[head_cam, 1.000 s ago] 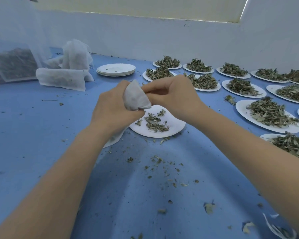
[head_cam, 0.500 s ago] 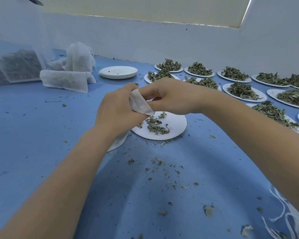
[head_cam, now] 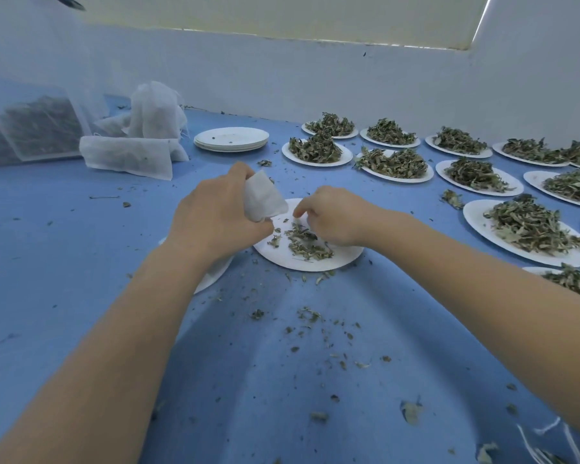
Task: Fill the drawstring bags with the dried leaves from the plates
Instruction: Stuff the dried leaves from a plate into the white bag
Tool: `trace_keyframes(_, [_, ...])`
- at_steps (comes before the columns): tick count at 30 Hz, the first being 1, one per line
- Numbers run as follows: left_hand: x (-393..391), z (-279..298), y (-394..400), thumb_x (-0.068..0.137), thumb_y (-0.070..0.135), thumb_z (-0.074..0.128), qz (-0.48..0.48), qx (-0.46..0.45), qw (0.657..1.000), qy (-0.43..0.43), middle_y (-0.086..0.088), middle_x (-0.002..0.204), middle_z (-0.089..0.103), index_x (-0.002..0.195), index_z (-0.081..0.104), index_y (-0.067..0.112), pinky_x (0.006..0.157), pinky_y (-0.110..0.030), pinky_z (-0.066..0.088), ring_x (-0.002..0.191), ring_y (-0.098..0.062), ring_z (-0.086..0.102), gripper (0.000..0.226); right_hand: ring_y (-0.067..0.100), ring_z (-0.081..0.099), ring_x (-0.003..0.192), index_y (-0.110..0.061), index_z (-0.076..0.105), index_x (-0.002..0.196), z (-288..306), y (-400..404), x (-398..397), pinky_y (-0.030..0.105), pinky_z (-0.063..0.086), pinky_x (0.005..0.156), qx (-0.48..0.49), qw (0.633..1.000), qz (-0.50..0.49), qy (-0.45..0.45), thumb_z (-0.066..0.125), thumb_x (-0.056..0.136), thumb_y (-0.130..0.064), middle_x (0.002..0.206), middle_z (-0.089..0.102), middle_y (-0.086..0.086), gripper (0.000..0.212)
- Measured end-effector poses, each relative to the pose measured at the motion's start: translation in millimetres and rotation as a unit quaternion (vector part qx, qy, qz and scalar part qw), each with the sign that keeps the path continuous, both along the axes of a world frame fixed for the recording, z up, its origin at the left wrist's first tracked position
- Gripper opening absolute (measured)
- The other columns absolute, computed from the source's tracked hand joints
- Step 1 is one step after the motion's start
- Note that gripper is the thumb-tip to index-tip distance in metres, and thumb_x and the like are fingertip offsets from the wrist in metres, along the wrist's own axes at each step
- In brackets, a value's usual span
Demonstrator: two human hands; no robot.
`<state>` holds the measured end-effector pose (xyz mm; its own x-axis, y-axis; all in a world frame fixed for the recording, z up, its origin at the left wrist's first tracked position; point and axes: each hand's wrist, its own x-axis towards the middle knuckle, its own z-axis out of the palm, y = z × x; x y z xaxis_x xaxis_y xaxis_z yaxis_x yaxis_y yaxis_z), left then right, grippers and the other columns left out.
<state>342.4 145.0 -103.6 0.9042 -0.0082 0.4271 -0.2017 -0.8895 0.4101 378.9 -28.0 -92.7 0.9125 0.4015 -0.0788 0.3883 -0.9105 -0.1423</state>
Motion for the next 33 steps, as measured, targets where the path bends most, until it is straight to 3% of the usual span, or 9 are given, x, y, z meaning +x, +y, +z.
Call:
trace_keyframes(4, [1, 0, 2, 0.069, 0.038, 0.069, 0.010, -0.007, 1.000, 0.001, 0.018, 0.070, 0.038, 0.107, 0.045, 0.025, 0.063, -0.030, 0.033, 0.079, -0.018, 0.043, 0.047, 0.025, 0.049, 0.112, -0.024, 0.055, 0.126, -6, 5, -4, 0.031, 0.039, 0.091, 0.033, 0.998, 0.047, 0.004, 0.032, 0.097, -0.012, 0.119, 0.046, 0.007, 0.038])
trace_keyframes(7, [1, 0, 3, 0.070, 0.041, 0.069, 0.012, -0.016, 1.000, 0.004, 0.016, 0.071, 0.039, 0.108, 0.046, 0.024, 0.064, -0.030, 0.034, 0.081, -0.018, 0.043, 0.048, 0.021, 0.045, 0.120, -0.023, 0.050, 0.132, -2, 8, -7, 0.024, 0.031, 0.091, 0.054, 0.994, 0.097, -0.008, 0.034, 0.098, -0.016, 0.130, 0.048, 0.004, 0.038])
trace_keyframes(10, [-1, 0, 3, 0.070, 0.042, 0.069, 0.014, -0.025, 1.000, 0.009, 0.010, 0.080, 0.047, 0.107, 0.047, 0.025, 0.066, -0.031, 0.037, 0.083, -0.019, 0.046, 0.047, 0.009, 0.043, 0.121, -0.031, 0.057, 0.126, -5, 11, -14, 0.011, 0.024, 0.084, 0.055, 0.987, 0.149, 0.005, 0.046, 0.096, -0.035, 0.137, 0.048, -0.010, 0.032])
trace_keyframes(12, [-2, 0, 3, 0.071, 0.041, 0.068, 0.013, -0.026, 1.000, 0.010, 0.008, 0.084, 0.048, 0.108, 0.047, 0.024, 0.066, -0.031, 0.037, 0.084, -0.019, 0.046, 0.046, 0.005, 0.047, 0.116, -0.033, 0.061, 0.119, -11, 8, -22, 0.015, 0.031, 0.089, 0.075, 0.984, 0.162, -0.005, 0.054, 0.090, -0.045, 0.131, 0.054, -0.015, 0.032])
trace_keyframes(18, [-3, 0, 1, 0.072, 0.036, 0.069, 0.012, -0.022, 0.999, 0.024, 0.006, 0.087, 0.051, 0.108, 0.047, 0.023, 0.069, -0.032, 0.040, 0.085, -0.020, 0.046, 0.044, 0.008, 0.060, 0.098, -0.023, 0.073, 0.101, -14, -5, -32, 0.025, 0.044, 0.088, 0.136, 0.972, 0.183, -0.065, 0.063, 0.088, -0.026, 0.106, 0.069, -0.010, 0.016])
trace_keyframes(21, [-3, -1, 1, 0.072, 0.037, 0.069, 0.009, -0.024, 0.999, 0.039, 0.005, 0.088, 0.052, 0.108, 0.047, 0.024, 0.070, -0.033, 0.041, 0.086, -0.020, 0.047, 0.044, 0.007, 0.058, 0.101, -0.028, 0.071, 0.103, -8, -10, -30, 0.028, 0.044, 0.090, 0.138, 0.974, 0.168, -0.056, 0.064, 0.087, -0.033, 0.109, 0.067, -0.011, 0.018])
trace_keyframes(24, [-3, -1, -1, 0.074, 0.036, 0.068, 0.006, -0.023, 0.998, 0.059, 0.004, 0.088, 0.051, 0.108, 0.046, 0.023, 0.068, -0.032, 0.038, 0.087, -0.021, 0.045, 0.042, 0.000, 0.049, 0.111, -0.038, 0.064, 0.111, -9, -6, -33, 0.018, 0.037, 0.094, 0.148, 0.975, 0.164, -0.034, 0.061, 0.086, -0.045, 0.121, 0.059, -0.018, 0.026])
trace_keyframes(27, [-4, -2, 0, 0.075, 0.032, 0.065, 0.014, -0.052, 0.996, 0.069, 0.004, 0.086, 0.050, 0.109, 0.047, 0.024, 0.065, -0.030, 0.032, 0.085, -0.019, 0.041, 0.039, 0.000, 0.049, 0.108, -0.033, 0.069, 0.107, -19, 0, -38, 0.010, 0.033, 0.089, 0.157, 0.967, 0.192, -0.053, 0.063, 0.087, -0.038, 0.117, 0.063, -0.017, 0.021])
trace_keyframes(33, [-3, -3, 2, 0.077, 0.033, 0.063, 0.021, -0.066, 0.994, 0.083, 0.001, 0.094, 0.053, 0.108, 0.046, 0.024, 0.060, -0.030, 0.029, 0.086, -0.019, 0.042, 0.037, 0.006, 0.063, 0.091, -0.027, 0.075, 0.085, -18, -6, -39, 0.032, 0.048, 0.085, 0.201, 0.969, 0.139, -0.045, 0.070, 0.081, -0.026, 0.092, 0.072, -0.013, 0.006])
